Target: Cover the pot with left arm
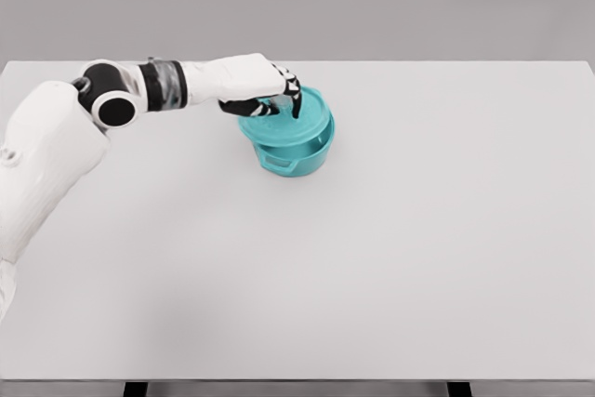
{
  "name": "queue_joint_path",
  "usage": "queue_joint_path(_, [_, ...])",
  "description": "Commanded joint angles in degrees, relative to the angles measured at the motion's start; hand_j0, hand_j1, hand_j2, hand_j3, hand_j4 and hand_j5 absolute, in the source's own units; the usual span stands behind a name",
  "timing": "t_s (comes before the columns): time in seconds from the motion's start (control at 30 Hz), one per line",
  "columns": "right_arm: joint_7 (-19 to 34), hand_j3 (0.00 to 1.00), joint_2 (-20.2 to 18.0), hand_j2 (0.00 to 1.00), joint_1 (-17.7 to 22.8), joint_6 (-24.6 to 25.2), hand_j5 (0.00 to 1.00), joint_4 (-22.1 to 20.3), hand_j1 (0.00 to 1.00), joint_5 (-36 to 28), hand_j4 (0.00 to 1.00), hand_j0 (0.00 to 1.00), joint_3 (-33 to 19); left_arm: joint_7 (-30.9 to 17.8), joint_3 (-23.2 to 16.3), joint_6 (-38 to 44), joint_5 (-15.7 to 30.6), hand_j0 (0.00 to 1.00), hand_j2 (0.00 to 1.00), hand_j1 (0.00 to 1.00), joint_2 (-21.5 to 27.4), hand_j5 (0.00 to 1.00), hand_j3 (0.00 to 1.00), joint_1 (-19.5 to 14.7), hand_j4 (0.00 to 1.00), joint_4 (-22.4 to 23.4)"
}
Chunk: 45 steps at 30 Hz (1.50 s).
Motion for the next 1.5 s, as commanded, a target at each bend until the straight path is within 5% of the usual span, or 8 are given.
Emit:
queue_joint_path(0.0, [0.01, 1.00, 0.01, 1.00, 0.00, 0.00, 1.00, -0.06, 1.00, 0.02, 1.00, 1.00, 0.01, 0.03, 0.15, 0.15, -0.34, 0.49, 0.49, 0.49, -1.69, 0.49, 0.49, 0.00, 0.49, 1.68])
queue_joint_path(0.4, [0.01, 1.00, 0.01, 1.00, 0.00, 0.00, 1.00, 0.02, 1.00, 0.02, 1.00, 1.00, 0.01, 0.03, 0.23, 0.15, -1.48, 0.49, 0.49, 0.49, -3.45, 0.49, 0.49, -0.09, 0.49, 5.46])
queue_joint_path(1.47, [0.01, 1.00, 0.01, 1.00, 0.00, 0.00, 1.00, 0.02, 1.00, 0.02, 1.00, 1.00, 0.01, 0.03, 0.23, 0.15, -1.57, 0.60, 0.60, 0.60, -3.45, 0.60, 0.60, -0.09, 0.60, 6.08])
